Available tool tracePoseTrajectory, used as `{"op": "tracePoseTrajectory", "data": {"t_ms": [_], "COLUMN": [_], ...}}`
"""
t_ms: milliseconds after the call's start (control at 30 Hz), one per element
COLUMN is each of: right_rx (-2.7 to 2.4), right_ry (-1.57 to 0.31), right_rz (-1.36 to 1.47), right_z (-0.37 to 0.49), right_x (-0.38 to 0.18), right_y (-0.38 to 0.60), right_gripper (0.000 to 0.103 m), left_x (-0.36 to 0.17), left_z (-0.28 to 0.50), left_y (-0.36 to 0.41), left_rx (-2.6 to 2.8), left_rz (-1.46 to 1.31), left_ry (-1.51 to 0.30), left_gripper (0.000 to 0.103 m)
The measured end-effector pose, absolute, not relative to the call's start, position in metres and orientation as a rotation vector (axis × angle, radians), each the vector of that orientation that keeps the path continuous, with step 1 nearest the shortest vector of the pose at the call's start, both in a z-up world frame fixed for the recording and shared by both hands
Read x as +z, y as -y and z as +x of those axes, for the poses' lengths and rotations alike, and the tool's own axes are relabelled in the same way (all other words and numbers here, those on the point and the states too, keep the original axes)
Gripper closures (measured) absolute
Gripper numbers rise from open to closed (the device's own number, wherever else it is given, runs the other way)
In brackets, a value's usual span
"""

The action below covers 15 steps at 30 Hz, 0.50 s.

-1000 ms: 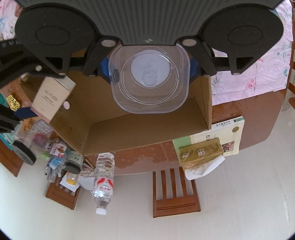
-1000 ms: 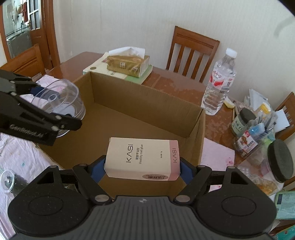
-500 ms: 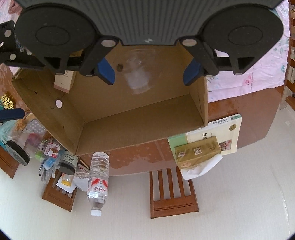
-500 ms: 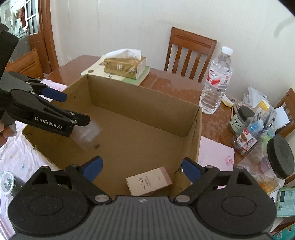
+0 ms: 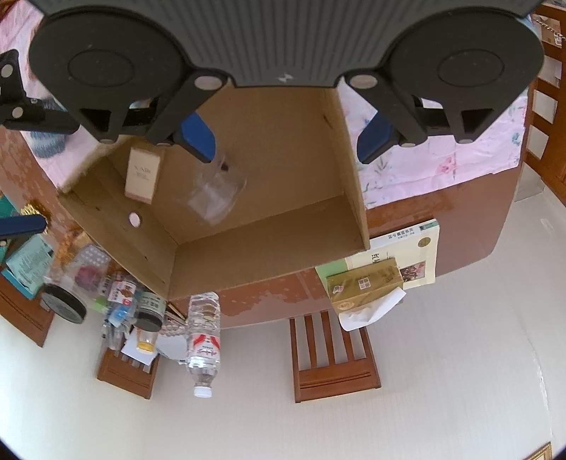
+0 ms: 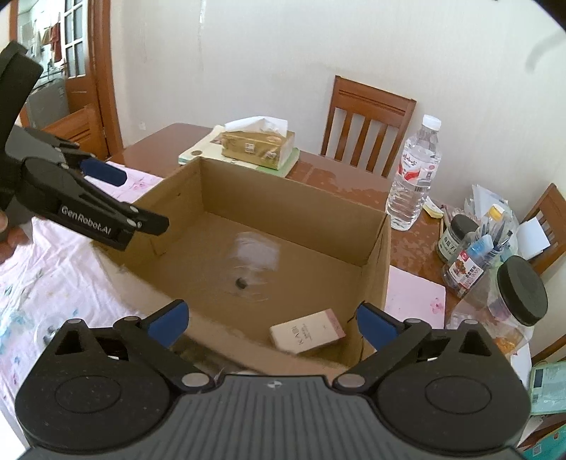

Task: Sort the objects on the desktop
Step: 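Withdraw both tools from the cardboard box back over the table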

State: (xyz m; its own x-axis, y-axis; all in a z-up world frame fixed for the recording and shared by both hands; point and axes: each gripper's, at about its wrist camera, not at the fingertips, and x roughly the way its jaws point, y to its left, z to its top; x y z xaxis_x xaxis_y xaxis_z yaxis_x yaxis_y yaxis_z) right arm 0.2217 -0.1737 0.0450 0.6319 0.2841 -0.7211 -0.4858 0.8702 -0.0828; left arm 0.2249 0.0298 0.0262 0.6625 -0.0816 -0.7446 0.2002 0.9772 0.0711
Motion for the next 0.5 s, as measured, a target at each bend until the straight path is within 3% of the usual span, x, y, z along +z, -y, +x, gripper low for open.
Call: {"op": "tracePoseTrajectory", "data": {"t_ms": [500], "right_rx": [0.471], "right_ry": [-0.820], "right_rz": [-0.310], "right_z": [0.135], "right_x": [0.038], "right_y": [0.166], "right_gripper": [0.000], "left_x": [0.033], "left_z": [0.118], "left_y": [-0.041], "left_rx": [-0.262], "left_rz": [0.179], "left_ry": [-0.817], "left_gripper": [0.014]}}
